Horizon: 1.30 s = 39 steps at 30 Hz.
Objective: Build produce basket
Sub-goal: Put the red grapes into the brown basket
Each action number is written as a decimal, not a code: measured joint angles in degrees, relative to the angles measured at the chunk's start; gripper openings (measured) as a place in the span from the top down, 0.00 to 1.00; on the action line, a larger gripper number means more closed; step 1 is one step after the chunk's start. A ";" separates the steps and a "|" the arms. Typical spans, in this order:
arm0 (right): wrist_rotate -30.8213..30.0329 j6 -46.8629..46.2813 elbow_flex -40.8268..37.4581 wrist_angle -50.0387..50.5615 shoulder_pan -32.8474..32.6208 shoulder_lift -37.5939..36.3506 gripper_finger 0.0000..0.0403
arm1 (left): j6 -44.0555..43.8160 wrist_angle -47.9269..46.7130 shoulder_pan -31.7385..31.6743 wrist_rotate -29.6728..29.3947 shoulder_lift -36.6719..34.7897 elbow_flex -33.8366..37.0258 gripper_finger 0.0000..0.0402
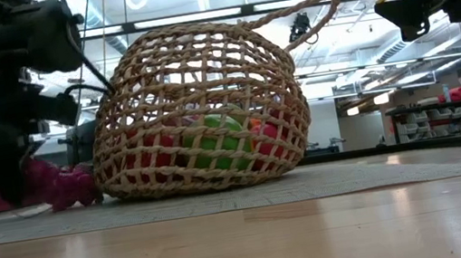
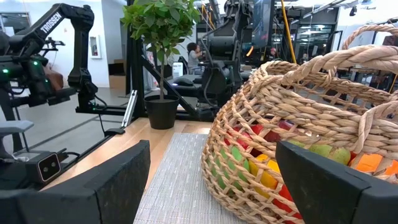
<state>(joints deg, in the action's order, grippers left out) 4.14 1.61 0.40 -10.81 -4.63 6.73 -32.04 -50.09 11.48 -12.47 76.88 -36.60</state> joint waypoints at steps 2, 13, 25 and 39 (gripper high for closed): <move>0.00 -0.01 0.01 0.00 -0.02 0.02 0.13 | -0.13 -1.98 0.00 0.01 0.00 -1.63 0.75; 0.00 -0.01 0.01 0.00 0.00 -0.01 0.13 | -0.31 -13.66 0.00 -0.17 -0.01 -9.44 0.76; 0.00 -0.01 0.01 0.00 0.00 0.02 0.13 | -1.98 -25.17 -0.25 -2.96 -0.02 -17.06 0.76; 0.01 0.01 0.01 0.00 -0.01 0.01 0.13 | -4.90 -36.50 -0.44 -12.37 -0.02 -31.36 0.76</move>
<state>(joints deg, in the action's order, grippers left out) 4.15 1.62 0.40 -10.81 -4.64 6.74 -36.95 -86.59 11.05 -24.84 76.86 -67.96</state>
